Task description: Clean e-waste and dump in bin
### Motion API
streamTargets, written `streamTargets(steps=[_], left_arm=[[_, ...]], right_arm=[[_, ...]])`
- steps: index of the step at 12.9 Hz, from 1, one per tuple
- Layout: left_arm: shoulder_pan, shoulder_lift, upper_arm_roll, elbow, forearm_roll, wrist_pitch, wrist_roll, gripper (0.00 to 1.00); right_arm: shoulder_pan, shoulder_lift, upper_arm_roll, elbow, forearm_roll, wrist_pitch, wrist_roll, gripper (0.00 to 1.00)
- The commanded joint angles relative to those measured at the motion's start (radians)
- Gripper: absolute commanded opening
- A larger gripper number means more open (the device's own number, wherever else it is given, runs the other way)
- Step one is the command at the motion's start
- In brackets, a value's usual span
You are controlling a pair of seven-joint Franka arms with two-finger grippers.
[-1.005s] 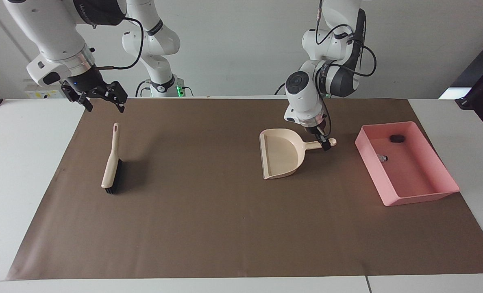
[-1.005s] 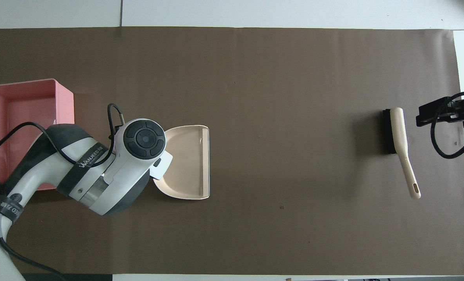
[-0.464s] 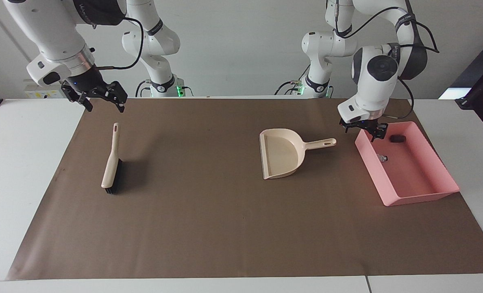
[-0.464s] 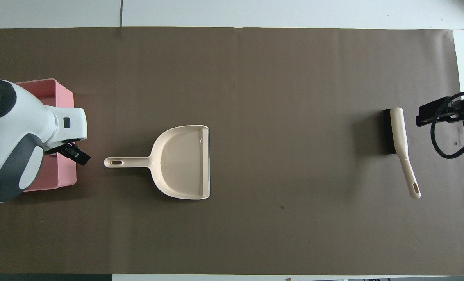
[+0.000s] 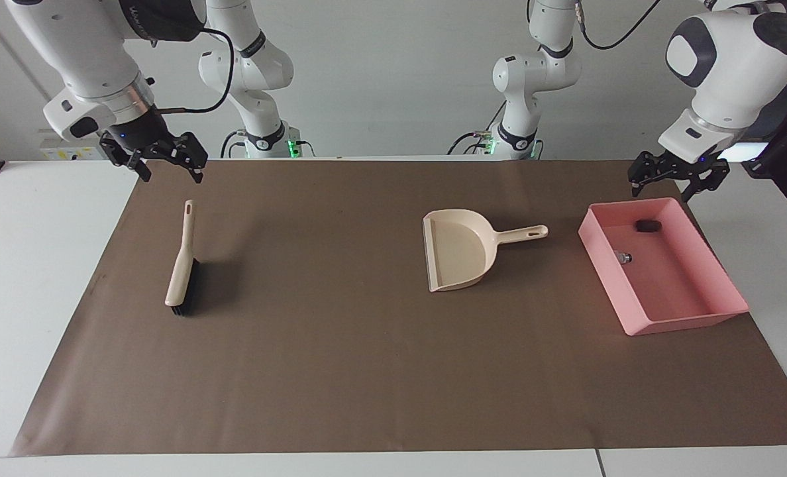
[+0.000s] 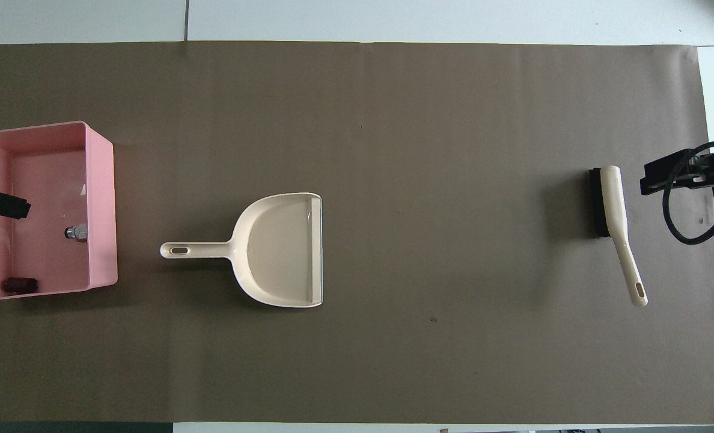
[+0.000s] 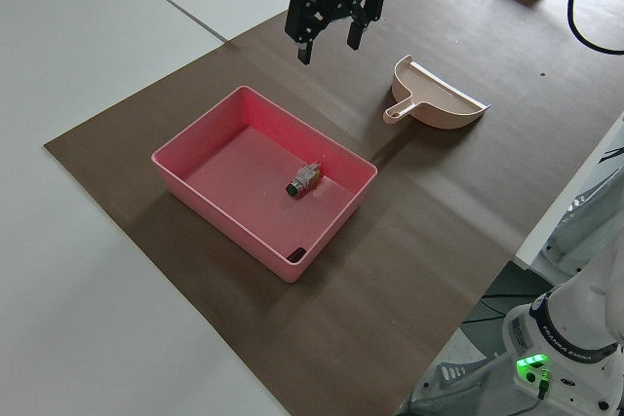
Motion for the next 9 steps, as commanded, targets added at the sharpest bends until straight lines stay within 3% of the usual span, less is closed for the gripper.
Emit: streamTargets(steps=[1,5,9], left_arm=[[0.008,0.015,-0.012,0.059,-0.051,-0.042,-0.109,0.98],[-0.006,0.018,-0.012,0.099,-0.095,-0.045,-0.196,0.98],[-0.011,0.055,-0.016,0.167,-0.085,-0.139,-0.211,0.98]], right_arm=[[-0.01,-0.014,0.007,-0.016,-0.011,0.001,-0.012,1.0],[-0.01,-0.014,0.007,-0.016,-0.011,0.001,-0.012,1.0],[-0.01,-0.014,0.007,-0.016,-0.011,0.001,-0.012,1.0]])
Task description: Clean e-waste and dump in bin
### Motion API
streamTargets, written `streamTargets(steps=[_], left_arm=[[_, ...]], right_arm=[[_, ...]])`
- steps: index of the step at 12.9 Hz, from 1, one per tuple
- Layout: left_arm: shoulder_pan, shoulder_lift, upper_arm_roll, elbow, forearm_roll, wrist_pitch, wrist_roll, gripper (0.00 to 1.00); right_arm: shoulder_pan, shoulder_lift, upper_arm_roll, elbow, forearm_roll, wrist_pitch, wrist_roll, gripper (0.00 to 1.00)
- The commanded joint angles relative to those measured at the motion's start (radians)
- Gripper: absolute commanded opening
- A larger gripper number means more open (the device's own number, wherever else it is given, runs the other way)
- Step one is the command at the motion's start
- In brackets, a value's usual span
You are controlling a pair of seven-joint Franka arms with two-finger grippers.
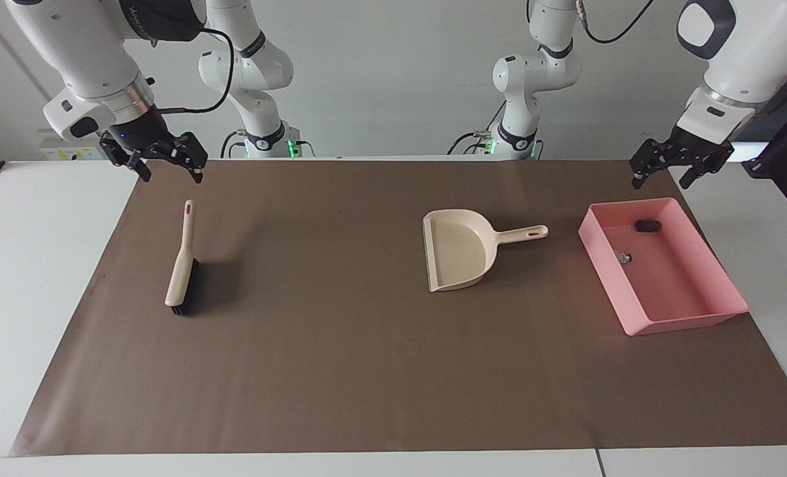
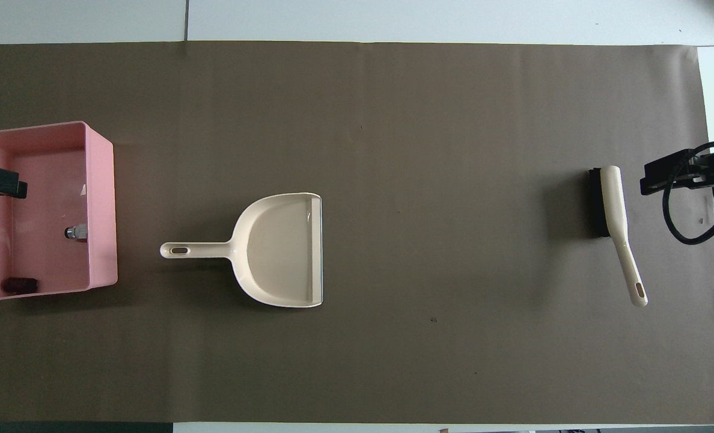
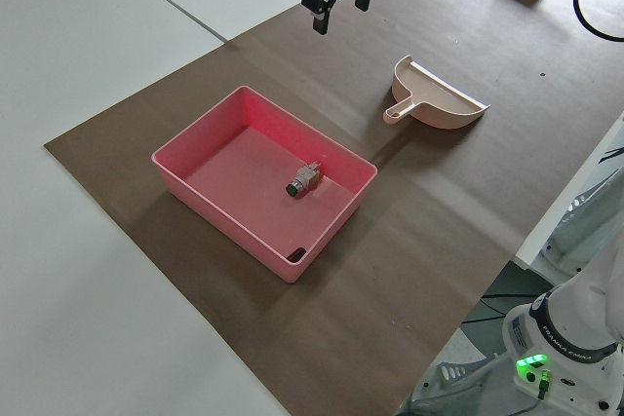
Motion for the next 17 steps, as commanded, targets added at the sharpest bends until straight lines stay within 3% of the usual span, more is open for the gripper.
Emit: streamTargets(steps=[1,17], left_arm=[[-0.011,0.027,-0.004,0.041,-0.001,-0.057,-0.058,0.98],[-0.037,0.01,-0.005,-0.003,0.029,-0.046,-0.086,0.98]], right_arm=[[-0.01,-0.014,0.006,-0.016,-0.011,0.001,-0.012,1.0],[-0.003,-0.014,0.006,-0.016,-0.011,0.065,-0.007,1.0]])
